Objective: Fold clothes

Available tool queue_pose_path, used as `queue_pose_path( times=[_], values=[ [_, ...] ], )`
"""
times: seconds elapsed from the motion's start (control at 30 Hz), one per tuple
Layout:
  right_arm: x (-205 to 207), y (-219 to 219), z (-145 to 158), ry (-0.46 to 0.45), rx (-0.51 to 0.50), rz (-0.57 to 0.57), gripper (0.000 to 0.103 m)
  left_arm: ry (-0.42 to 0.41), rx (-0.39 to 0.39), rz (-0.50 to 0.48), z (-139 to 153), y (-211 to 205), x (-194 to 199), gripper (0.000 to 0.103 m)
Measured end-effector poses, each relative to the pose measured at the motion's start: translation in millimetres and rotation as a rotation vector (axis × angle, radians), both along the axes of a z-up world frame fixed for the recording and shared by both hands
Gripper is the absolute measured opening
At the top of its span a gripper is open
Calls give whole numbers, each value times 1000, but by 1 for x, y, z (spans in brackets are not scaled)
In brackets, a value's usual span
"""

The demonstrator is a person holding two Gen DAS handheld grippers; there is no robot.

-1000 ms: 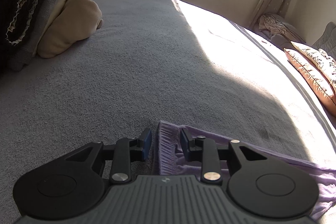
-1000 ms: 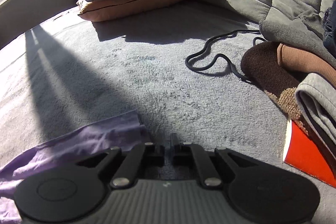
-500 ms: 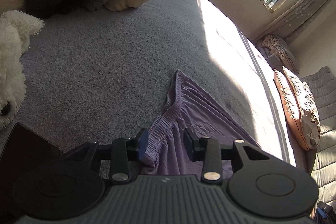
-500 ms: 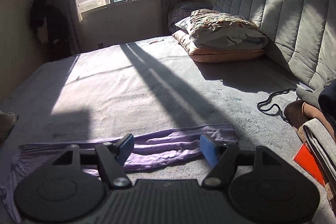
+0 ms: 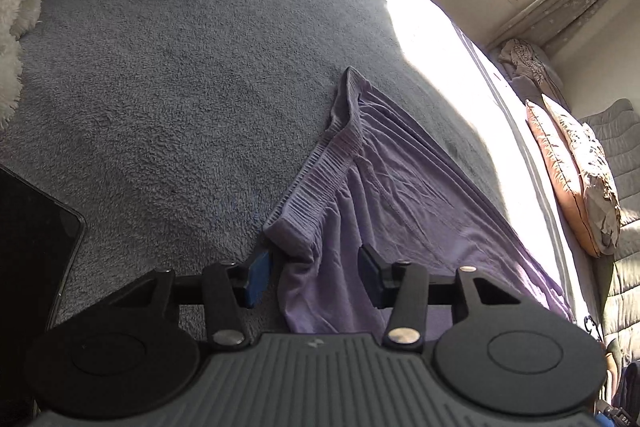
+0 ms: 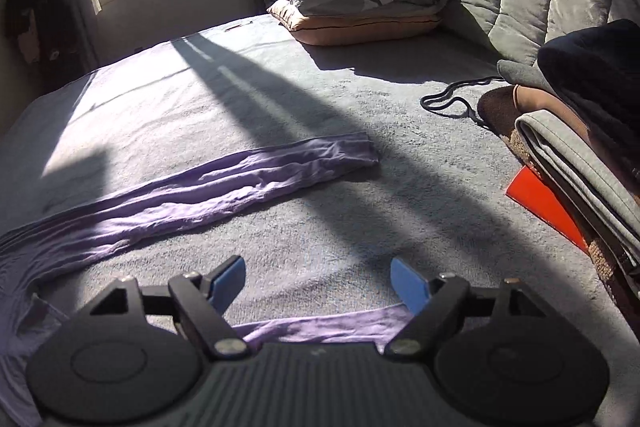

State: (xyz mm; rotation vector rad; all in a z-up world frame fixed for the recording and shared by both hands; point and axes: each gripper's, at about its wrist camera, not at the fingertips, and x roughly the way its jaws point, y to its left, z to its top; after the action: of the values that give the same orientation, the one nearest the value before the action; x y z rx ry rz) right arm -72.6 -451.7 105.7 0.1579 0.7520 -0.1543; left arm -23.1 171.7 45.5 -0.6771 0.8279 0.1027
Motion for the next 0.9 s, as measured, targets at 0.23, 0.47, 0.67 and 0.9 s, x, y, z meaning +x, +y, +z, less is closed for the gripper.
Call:
queue_pose_path(
  times=[0.23,0.47,0.67,0.9],
  values=[
    [-46,-67,-25,84,31,-49,81,10,39,50,2,3,-2,5],
    [-71,-107,-58,137,369,-30,47,-48,60,90,18,11,-9,3],
    [-58,-85,-61,144,332,-62,2,-52,41,113,20,14,-10,2],
    [-75,-93,-19,-84,340,-161,2,-124,10,118,33,25,-22,2]
  ],
)
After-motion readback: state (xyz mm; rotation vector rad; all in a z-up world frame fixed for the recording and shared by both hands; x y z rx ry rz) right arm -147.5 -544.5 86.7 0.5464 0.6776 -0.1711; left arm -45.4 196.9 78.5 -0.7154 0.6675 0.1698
